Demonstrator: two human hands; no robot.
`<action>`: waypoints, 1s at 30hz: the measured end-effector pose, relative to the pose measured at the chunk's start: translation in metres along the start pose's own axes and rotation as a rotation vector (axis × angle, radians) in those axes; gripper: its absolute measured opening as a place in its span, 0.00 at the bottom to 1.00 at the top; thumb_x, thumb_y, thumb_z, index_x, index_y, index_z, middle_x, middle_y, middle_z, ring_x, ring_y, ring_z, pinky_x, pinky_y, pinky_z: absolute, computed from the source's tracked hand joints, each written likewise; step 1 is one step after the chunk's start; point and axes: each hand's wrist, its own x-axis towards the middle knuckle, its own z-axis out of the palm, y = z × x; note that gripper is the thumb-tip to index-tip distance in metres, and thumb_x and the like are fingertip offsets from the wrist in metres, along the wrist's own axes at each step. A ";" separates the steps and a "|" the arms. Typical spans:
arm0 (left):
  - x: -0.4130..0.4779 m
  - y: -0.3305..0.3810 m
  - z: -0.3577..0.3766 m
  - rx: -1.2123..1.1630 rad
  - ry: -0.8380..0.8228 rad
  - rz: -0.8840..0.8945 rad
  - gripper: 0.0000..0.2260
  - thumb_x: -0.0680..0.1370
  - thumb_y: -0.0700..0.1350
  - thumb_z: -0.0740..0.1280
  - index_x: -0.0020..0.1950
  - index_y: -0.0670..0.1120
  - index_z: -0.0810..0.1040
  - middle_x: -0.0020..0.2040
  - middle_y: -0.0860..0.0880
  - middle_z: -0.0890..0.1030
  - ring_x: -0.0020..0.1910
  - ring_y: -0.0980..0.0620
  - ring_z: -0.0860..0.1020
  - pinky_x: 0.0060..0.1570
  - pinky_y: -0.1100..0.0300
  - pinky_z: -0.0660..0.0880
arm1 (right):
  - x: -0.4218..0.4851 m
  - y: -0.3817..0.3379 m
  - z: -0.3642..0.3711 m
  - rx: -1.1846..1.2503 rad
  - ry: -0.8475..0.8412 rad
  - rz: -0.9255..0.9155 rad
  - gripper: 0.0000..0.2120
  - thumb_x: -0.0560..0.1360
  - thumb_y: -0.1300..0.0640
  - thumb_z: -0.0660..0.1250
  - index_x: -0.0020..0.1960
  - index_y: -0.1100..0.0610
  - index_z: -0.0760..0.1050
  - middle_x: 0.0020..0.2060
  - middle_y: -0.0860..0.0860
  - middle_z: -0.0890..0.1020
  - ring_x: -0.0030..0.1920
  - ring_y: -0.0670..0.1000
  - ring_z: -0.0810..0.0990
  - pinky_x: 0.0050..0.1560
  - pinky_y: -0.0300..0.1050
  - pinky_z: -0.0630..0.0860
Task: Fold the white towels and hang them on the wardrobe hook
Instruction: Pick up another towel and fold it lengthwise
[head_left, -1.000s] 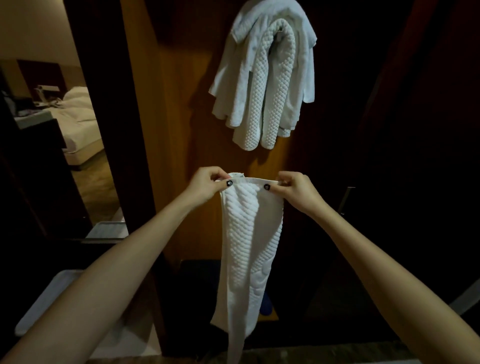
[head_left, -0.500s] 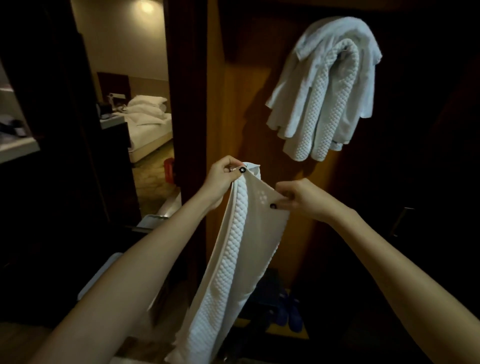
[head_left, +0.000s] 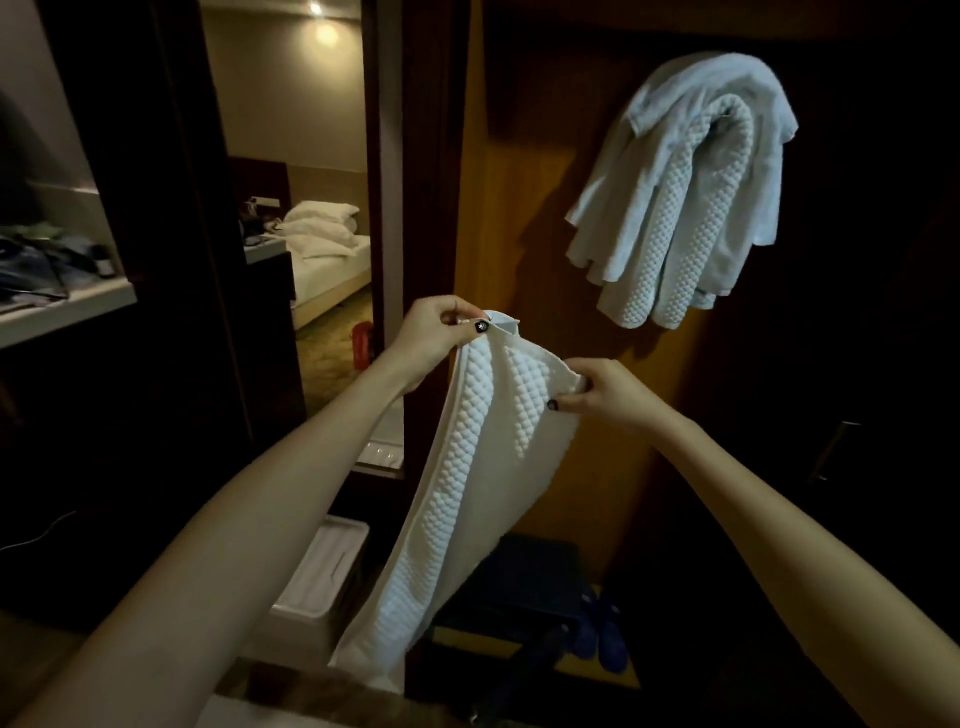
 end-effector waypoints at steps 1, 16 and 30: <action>0.001 0.000 -0.004 0.034 0.006 0.005 0.03 0.75 0.39 0.70 0.47 0.44 0.81 0.45 0.46 0.81 0.43 0.56 0.78 0.41 0.69 0.75 | 0.000 -0.001 0.000 0.004 0.048 0.000 0.06 0.73 0.58 0.72 0.49 0.57 0.79 0.43 0.50 0.82 0.40 0.43 0.78 0.35 0.33 0.72; -0.001 -0.025 -0.018 0.336 0.048 0.074 0.03 0.76 0.39 0.69 0.48 0.43 0.81 0.44 0.51 0.79 0.43 0.61 0.74 0.42 0.68 0.68 | -0.004 0.004 -0.021 -0.133 -0.046 0.026 0.16 0.74 0.55 0.72 0.36 0.57 0.67 0.31 0.47 0.70 0.30 0.43 0.66 0.32 0.38 0.63; 0.006 -0.048 -0.014 0.498 0.030 0.151 0.03 0.76 0.40 0.68 0.47 0.47 0.81 0.43 0.51 0.79 0.45 0.53 0.75 0.43 0.62 0.68 | -0.027 0.039 -0.029 -0.158 -0.086 0.064 0.13 0.76 0.53 0.70 0.38 0.55 0.71 0.35 0.47 0.75 0.34 0.45 0.71 0.35 0.38 0.67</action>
